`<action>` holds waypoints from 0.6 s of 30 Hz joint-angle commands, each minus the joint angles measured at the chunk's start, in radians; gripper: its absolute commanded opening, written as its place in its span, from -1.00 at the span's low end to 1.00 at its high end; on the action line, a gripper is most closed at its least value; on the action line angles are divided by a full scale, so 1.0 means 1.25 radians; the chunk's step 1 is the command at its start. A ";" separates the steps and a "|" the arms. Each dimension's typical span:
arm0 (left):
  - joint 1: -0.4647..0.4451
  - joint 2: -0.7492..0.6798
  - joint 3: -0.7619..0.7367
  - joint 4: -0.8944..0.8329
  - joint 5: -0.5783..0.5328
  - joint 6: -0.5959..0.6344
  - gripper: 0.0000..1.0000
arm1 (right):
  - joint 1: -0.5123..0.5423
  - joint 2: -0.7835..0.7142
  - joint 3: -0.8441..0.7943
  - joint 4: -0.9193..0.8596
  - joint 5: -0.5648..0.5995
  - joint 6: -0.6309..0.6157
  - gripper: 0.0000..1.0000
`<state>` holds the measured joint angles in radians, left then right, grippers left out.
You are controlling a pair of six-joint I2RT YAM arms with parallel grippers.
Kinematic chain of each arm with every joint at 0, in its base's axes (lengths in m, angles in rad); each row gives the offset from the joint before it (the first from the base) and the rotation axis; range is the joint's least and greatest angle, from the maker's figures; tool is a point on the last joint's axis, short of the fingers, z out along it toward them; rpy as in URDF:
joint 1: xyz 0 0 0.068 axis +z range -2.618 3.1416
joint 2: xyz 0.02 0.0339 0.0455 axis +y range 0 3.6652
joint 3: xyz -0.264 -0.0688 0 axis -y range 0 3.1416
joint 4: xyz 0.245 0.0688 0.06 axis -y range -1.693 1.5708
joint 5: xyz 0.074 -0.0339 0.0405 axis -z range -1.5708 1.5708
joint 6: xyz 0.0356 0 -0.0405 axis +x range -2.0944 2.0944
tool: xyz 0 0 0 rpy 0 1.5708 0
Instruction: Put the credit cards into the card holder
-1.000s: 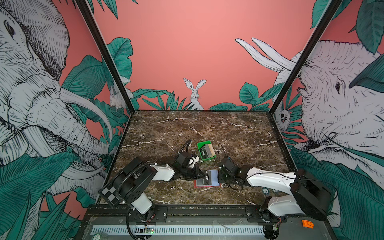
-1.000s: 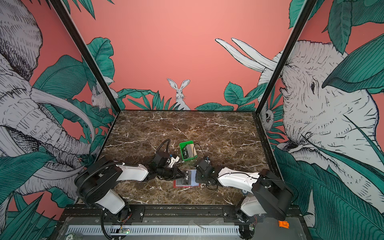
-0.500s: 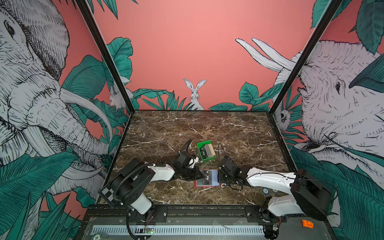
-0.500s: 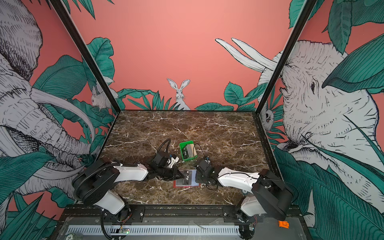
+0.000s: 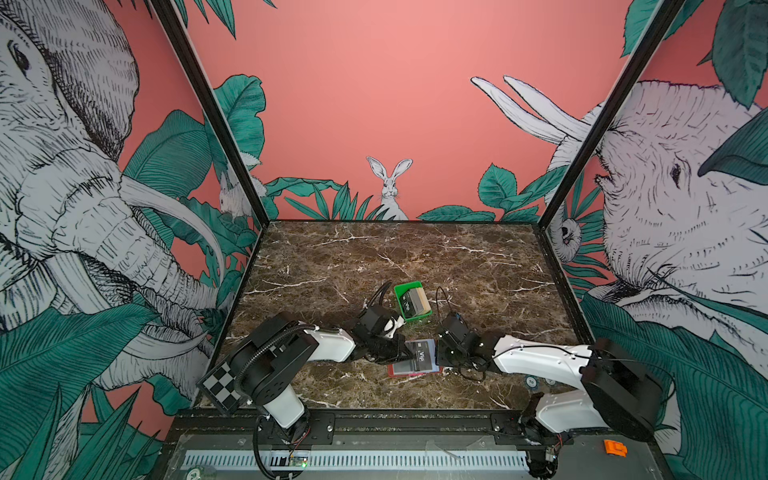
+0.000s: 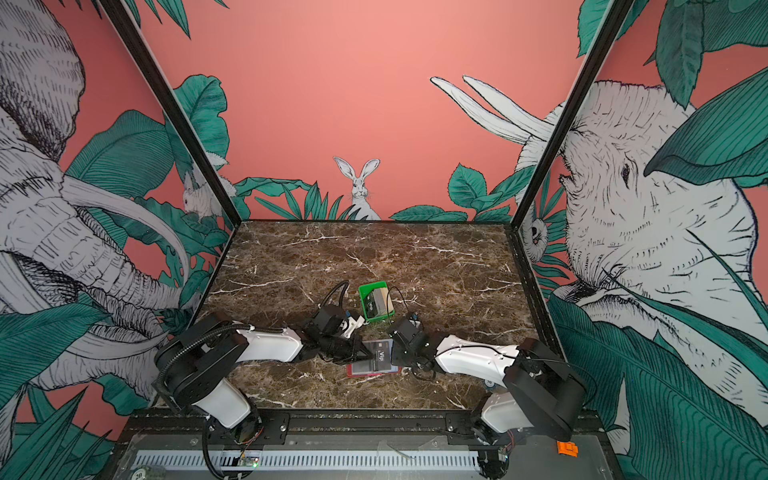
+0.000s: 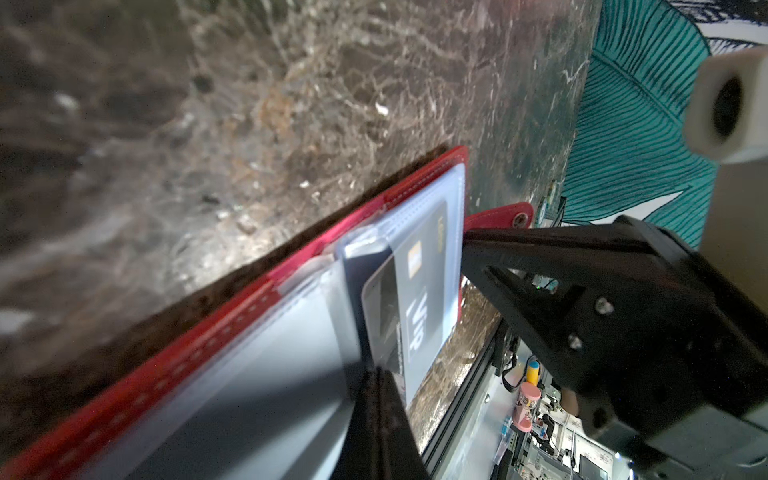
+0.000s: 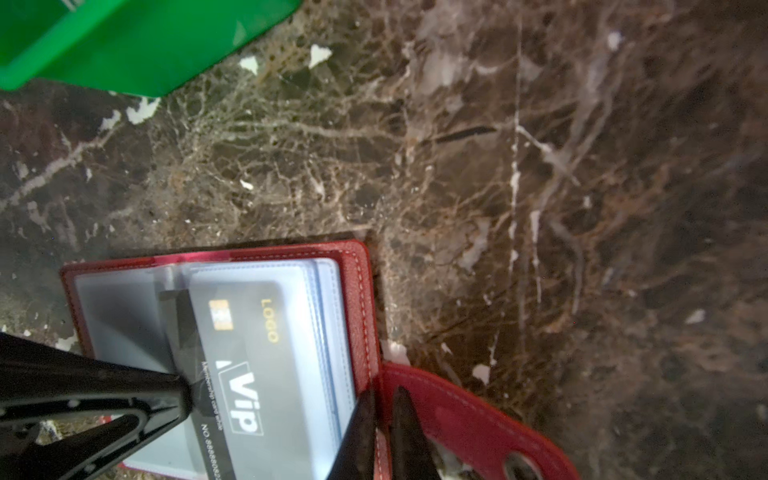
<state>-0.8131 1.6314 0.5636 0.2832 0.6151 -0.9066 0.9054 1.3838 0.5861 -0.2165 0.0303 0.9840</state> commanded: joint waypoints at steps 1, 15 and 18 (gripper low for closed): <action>-0.009 0.009 0.015 0.012 -0.005 -0.009 -0.90 | 0.007 0.016 -0.026 0.011 0.012 0.006 -0.79; -0.021 0.033 0.022 0.060 -0.002 -0.037 -0.90 | 0.009 0.016 -0.029 0.016 0.012 0.008 -0.79; -0.020 0.027 0.018 0.043 -0.018 -0.029 -0.90 | 0.009 0.016 -0.031 0.016 0.013 0.010 -0.79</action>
<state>-0.8307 1.6684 0.5732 0.3355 0.6144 -0.9455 0.9100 1.3800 0.5785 -0.2054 0.0380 0.9871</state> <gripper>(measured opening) 0.052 0.106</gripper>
